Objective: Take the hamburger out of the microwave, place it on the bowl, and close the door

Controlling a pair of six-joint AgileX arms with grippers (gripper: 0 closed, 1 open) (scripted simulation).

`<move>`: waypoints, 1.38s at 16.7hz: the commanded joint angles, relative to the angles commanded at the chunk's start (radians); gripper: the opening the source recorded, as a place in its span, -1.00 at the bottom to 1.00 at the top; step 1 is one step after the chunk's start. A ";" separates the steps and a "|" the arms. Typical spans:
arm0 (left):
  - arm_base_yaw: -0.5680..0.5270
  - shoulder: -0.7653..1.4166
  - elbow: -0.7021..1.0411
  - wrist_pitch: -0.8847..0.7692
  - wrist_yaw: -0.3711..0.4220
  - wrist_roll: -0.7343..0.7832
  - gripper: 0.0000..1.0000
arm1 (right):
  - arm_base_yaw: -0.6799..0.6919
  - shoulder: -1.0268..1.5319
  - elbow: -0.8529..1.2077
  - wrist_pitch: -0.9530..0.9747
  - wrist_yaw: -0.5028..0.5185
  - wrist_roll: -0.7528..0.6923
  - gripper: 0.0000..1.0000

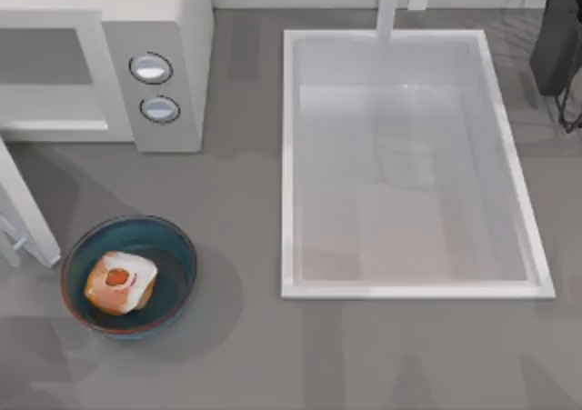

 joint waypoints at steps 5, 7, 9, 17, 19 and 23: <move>-0.022 -0.022 -0.023 0.009 -0.015 -0.026 -1.00 | 0.000 0.000 0.000 0.000 0.000 0.000 1.00; -0.037 -0.028 -0.028 0.010 -0.028 -0.040 -1.00 | 0.000 0.000 0.000 0.000 0.000 0.000 1.00; -0.093 -0.051 -0.043 0.012 -0.069 -0.087 -1.00 | 0.000 0.000 0.000 0.000 0.000 0.000 1.00; -0.494 -0.206 -0.138 0.029 -0.327 -0.380 -1.00 | 0.000 0.000 0.000 0.000 0.000 0.000 1.00; -0.530 -0.227 -0.151 0.031 -0.359 -0.416 -1.00 | 0.000 0.000 0.000 0.000 0.000 0.000 1.00; -0.529 -0.224 -0.148 0.031 -0.357 -0.417 -1.00 | 0.000 0.000 0.000 0.000 0.000 0.000 1.00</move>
